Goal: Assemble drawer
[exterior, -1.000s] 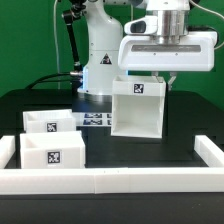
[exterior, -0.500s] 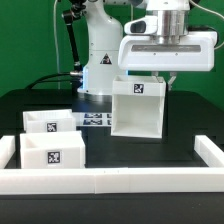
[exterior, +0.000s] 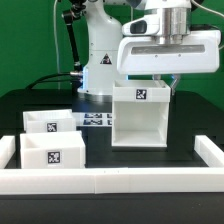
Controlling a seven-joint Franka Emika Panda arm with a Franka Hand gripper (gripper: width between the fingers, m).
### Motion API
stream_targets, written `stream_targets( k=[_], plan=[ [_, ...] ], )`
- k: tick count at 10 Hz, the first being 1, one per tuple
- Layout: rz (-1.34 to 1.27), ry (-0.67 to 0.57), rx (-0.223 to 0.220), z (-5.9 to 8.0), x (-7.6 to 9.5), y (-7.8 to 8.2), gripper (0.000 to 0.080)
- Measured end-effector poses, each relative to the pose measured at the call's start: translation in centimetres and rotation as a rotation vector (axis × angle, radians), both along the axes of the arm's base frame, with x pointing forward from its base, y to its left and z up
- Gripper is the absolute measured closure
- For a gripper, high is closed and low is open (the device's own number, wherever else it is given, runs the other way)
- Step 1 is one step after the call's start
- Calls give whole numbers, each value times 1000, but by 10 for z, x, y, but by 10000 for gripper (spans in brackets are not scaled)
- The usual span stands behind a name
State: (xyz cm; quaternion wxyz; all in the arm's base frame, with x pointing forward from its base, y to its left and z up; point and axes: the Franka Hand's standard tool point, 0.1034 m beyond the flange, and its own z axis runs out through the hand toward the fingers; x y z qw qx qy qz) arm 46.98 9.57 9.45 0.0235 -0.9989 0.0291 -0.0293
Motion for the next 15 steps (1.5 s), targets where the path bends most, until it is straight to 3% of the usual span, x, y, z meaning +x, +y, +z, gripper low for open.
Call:
stream_targets(
  k=[5,9,11,15],
  plan=[
    [-20,-63,19,2,69,-5,762],
    [-30,-112,32,3,109,-2,762],
    [-37,-124,34,5,120,-3,762],
    [-159,-124,60,8,121,1,761]
  ],
)
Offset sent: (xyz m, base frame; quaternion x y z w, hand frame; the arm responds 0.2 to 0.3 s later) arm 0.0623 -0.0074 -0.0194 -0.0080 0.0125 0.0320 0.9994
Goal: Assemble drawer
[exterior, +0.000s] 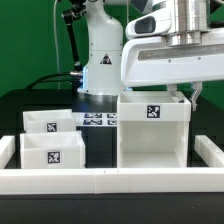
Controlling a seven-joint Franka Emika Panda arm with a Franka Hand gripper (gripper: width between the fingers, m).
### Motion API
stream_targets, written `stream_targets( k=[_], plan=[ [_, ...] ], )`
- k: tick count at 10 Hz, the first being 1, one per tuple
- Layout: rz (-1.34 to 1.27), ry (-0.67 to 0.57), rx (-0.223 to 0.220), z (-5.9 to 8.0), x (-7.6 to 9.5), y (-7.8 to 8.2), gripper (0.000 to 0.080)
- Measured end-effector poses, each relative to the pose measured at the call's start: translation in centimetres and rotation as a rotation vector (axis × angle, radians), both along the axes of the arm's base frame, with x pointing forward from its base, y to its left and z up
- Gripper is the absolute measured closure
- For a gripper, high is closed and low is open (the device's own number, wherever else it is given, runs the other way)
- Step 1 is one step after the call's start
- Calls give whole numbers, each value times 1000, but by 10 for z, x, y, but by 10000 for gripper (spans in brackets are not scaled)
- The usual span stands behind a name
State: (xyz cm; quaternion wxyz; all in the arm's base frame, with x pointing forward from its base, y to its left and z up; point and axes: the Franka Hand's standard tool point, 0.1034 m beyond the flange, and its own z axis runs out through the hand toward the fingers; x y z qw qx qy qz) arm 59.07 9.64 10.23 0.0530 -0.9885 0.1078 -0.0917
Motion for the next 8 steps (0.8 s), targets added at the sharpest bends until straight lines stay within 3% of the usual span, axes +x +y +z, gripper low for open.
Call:
stream_targets(
  k=[4,8],
  plan=[
    [-201,2,59,3,4,3,761],
    [-535,1,139,7,13,-11,760]
  ],
)
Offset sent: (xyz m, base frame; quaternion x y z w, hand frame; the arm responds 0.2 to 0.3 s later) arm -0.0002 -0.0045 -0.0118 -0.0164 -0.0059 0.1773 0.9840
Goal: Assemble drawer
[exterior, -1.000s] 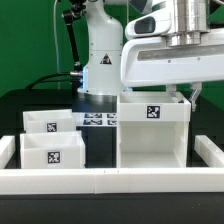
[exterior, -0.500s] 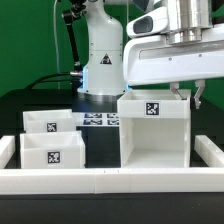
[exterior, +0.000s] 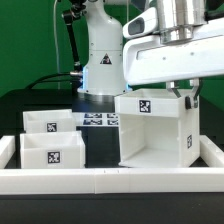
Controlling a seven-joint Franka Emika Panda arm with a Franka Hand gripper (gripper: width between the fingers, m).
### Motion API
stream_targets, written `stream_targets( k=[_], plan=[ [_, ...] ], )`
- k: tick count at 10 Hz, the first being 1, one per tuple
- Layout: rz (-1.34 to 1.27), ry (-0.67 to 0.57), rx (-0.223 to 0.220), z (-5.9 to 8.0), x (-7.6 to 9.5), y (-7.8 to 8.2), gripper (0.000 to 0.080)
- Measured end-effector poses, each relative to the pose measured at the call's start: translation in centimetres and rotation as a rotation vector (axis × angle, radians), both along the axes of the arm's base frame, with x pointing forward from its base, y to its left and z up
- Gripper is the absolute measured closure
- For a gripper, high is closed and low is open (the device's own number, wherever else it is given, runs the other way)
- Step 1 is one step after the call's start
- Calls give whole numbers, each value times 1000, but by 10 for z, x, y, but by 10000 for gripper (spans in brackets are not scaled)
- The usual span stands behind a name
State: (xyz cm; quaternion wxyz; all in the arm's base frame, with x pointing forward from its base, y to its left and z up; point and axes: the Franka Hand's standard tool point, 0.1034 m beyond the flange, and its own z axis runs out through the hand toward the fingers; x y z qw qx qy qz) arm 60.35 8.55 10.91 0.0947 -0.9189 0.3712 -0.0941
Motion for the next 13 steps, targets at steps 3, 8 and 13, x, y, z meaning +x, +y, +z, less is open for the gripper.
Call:
stream_targets(
  k=[3,8,13],
  plan=[
    [-130,-5,48,4,4,-2,758],
    [-401,27,160,6,7,-5,758],
    [-666,54,276,8,16,-10,758]
  ],
)
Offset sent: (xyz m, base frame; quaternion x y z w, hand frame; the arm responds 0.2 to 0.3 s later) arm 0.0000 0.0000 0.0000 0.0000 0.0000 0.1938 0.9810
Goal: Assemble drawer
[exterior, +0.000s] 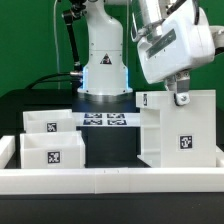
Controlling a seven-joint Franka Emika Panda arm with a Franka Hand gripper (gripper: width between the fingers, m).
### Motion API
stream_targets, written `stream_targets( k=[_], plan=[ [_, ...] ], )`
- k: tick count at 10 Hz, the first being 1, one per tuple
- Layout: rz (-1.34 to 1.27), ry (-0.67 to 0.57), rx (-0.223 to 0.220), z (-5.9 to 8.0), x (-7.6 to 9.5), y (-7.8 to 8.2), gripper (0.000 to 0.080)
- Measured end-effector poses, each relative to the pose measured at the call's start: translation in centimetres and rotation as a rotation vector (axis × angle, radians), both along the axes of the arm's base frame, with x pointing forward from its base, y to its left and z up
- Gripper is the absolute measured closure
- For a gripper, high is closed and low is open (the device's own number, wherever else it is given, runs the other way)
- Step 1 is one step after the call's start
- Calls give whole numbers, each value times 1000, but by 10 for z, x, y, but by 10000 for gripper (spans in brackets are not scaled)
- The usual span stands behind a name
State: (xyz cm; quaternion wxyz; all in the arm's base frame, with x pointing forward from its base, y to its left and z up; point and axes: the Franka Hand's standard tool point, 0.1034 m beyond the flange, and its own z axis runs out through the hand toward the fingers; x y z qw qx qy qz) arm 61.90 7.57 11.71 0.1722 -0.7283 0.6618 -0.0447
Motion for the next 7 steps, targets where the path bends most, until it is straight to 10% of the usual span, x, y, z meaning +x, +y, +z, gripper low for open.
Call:
stream_targets(
  k=[7],
  plan=[
    [-3,58,43,-9,18,9,755]
  ],
)
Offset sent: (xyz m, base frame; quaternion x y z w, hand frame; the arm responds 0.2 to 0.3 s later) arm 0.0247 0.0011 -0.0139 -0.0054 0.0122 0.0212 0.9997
